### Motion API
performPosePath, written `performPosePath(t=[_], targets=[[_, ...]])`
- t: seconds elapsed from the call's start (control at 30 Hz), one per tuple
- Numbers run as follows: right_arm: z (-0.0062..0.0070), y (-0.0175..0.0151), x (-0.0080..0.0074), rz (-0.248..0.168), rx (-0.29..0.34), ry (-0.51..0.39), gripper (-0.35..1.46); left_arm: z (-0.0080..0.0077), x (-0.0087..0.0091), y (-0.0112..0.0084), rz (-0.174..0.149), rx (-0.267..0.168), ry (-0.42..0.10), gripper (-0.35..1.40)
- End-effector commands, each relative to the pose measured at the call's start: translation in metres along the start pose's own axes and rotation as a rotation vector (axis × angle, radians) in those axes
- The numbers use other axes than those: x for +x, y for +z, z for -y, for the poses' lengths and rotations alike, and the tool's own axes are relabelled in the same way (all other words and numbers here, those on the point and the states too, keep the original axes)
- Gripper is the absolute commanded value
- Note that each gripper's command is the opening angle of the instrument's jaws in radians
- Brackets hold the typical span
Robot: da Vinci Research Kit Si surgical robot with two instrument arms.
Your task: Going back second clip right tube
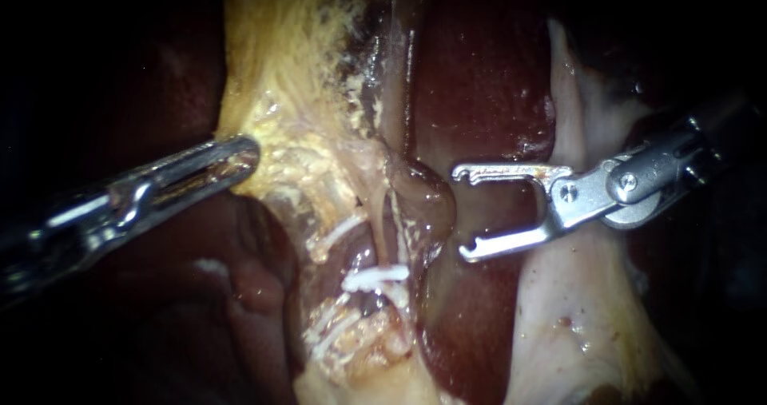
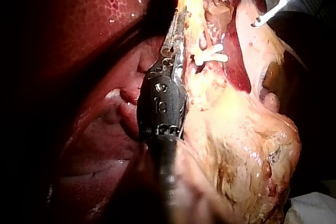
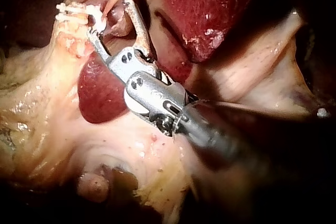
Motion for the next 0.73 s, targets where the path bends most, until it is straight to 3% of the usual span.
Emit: performPosePath(t=[0.03,0.33,0.73], targets=[[0.0000,0.0000,0.0000,0.000,0.000,0.002,0.60,0.0003,0.0003,0.0008,-0.008,0.006,0.001,-0.35],[0.0000,0.0001,0.0001,0.000,-0.001,0.014,0.60,0.0010,-0.0002,0.0037,-0.010,0.013,0.001,-0.35],[0.0000,0.0002,0.0001,-0.002,0.002,0.026,0.60,0.0008,-0.0002,0.0036,-0.011,0.014,0.002,-0.35]])
